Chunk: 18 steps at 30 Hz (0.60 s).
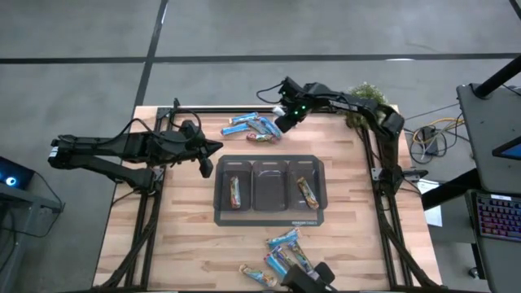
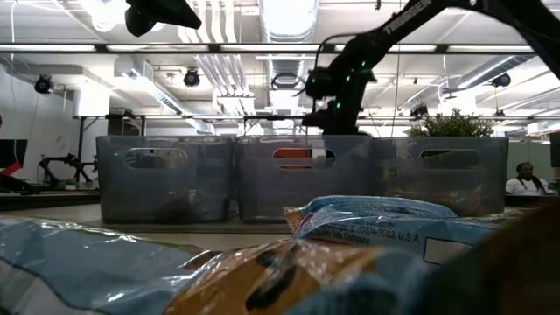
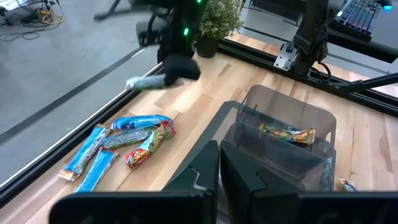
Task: Pick and place Granola Bars by type
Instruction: Put the yellow granola bar into the right black bin
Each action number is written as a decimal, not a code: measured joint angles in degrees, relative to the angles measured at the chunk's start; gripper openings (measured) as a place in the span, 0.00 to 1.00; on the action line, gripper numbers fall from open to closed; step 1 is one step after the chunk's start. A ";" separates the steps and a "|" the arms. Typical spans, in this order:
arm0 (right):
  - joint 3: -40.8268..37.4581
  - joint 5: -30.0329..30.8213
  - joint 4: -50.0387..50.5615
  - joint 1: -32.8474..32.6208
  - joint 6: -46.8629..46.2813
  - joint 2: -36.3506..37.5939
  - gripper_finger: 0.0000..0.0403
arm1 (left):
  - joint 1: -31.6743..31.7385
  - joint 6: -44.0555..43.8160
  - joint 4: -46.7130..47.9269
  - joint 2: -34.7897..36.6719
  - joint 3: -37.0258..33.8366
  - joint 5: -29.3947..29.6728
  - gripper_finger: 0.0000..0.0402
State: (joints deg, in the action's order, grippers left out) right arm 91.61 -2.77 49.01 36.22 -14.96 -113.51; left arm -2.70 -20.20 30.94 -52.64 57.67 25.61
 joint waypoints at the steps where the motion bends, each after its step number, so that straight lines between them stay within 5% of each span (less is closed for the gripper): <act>1: 0.00 -0.01 0.88 -0.02 0.02 1.18 0.07 | 0.00 -0.01 0.00 0.00 0.00 0.00 0.00; 18: 0.00 -1.59 12.33 -8.58 -2.20 24.54 0.07 | 0.00 0.02 -0.04 0.00 0.00 0.00 0.00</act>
State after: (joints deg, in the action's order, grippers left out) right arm 91.61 -4.36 61.34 27.65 -17.16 -88.97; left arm -2.70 -20.18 30.89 -52.64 57.67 25.61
